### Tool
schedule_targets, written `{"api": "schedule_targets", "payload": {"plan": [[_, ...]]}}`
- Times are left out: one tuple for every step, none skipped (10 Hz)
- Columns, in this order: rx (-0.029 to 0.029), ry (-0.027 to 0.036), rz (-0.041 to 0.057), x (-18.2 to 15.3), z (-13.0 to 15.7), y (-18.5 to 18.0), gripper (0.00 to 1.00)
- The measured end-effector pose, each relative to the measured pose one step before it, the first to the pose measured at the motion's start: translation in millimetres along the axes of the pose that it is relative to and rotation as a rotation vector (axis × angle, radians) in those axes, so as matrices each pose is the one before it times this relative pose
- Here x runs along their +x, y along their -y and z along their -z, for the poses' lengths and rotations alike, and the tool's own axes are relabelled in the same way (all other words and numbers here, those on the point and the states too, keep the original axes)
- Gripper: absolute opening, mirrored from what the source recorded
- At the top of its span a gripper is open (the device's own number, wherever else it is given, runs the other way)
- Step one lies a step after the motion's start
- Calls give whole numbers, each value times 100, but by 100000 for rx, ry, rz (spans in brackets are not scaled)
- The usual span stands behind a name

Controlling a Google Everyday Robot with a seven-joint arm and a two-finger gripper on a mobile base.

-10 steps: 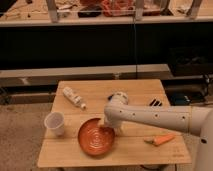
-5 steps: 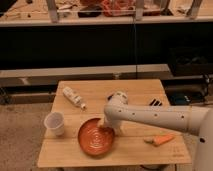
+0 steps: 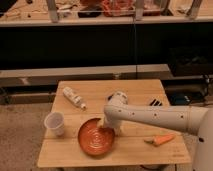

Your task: Pick up the ceramic bowl

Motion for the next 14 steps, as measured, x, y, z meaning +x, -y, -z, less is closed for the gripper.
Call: {"api": "schedule_targets", "payload": {"plan": [[56, 114, 117, -2, -15, 44, 80], [-75, 263, 176, -62, -55, 12, 80], [23, 97, 82, -9, -10, 17, 80], [47, 239, 171, -51, -69, 34, 80], [39, 273, 178, -38, -32, 27, 80], [72, 123, 111, 0, 1, 24, 80], [101, 276, 171, -46, -56, 31, 80], [-38, 158, 85, -2, -22, -30, 80], [-69, 292, 129, -67, -64, -17, 80], [13, 191, 88, -38, -52, 7, 80], [-31, 211, 155, -27, -38, -1, 80], [1, 289, 173, -57, -87, 14, 80], [64, 104, 155, -26, -28, 41, 80], [55, 108, 51, -26, -37, 18, 80]]}}
